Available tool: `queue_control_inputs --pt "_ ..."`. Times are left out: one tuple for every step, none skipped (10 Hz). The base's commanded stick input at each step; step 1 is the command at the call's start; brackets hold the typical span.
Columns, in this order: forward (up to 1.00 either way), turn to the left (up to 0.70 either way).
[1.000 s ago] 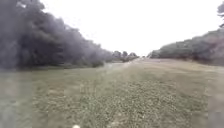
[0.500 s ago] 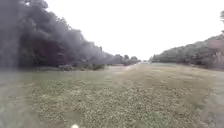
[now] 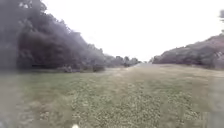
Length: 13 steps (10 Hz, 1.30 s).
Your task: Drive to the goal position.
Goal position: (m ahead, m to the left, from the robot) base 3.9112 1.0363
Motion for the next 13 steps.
queue_control_inputs --pt "0.6 0.0" --pt "0.6 0.0" --pt "0.6 0.0" --pt "0.6 -0.06" --pt "0.6 -0.09" --pt "0.6 -0.13" --pt "0.6 -0.14" --pt "0.6 -0.14" --pt "0.6 -0.14" --pt "0.6 -0.07" --pt "0.6 -0.01" --pt "0.6 0.0" --pt "0.6 0.0"
